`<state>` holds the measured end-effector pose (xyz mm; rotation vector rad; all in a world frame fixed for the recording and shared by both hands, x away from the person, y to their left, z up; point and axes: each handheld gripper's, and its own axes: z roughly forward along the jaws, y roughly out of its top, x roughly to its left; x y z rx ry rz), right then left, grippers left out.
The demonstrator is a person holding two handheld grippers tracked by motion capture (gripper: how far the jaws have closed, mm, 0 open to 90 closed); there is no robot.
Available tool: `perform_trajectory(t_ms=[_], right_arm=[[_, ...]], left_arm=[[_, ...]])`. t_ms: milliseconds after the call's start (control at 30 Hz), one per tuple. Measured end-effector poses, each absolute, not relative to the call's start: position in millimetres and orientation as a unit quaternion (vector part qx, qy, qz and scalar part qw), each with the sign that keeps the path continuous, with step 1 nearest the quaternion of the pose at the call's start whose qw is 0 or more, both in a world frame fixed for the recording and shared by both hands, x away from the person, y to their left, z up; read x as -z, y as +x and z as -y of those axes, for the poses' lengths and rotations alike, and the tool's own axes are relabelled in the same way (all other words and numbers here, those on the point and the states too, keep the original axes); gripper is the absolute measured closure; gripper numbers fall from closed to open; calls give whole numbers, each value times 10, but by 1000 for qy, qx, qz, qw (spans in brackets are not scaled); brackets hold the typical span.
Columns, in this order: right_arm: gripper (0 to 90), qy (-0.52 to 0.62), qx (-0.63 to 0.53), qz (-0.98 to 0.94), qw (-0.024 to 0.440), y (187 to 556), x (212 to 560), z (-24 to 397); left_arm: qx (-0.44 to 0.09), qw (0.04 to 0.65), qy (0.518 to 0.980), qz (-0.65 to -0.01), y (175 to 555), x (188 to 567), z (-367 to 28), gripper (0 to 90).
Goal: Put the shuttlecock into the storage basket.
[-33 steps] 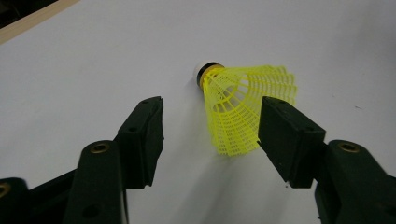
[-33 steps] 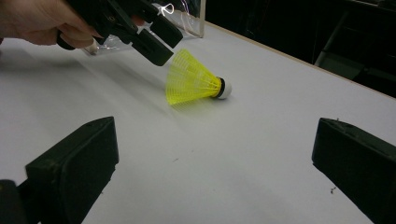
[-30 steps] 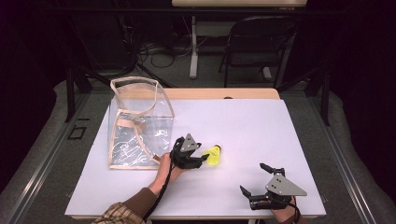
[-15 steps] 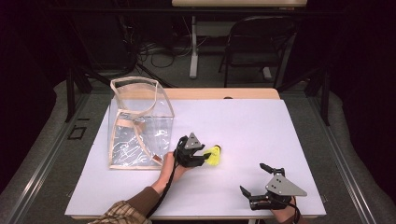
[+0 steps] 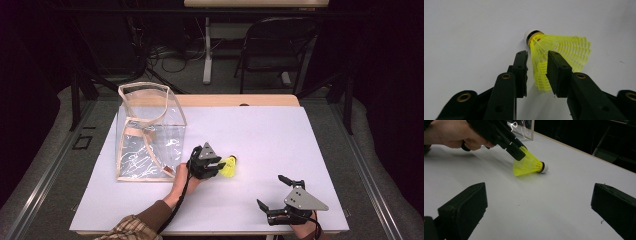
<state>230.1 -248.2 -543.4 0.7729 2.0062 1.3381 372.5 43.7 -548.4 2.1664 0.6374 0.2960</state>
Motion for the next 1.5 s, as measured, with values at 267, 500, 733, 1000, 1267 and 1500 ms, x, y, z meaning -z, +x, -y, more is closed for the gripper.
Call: perform_trajectory(t_ms=[267,500,733,1000,1267,1500], right_arm=[[0,291,-504,-756,300,2301,5434,2482],[0,290,-504,-756,301,2303,5432,2485],[0,289,-503,-756,302,2303,5432,2484],[0,290,-502,-757,301,2303,5432,2481],[0,289,-503,-757,302,2297,5427,2485],[0,289,-502,-757,301,2299,5428,2487]], left_arm=[[-113,418,865,-253,3715,5495,-431,783],[-115,420,864,-252,3705,5504,-427,850],[-113,430,857,-258,3707,5504,-443,888],[-115,442,852,-256,3702,5482,-464,898],[-119,444,851,-254,3693,5458,-482,899],[-122,447,849,-254,3681,5429,-511,899]])
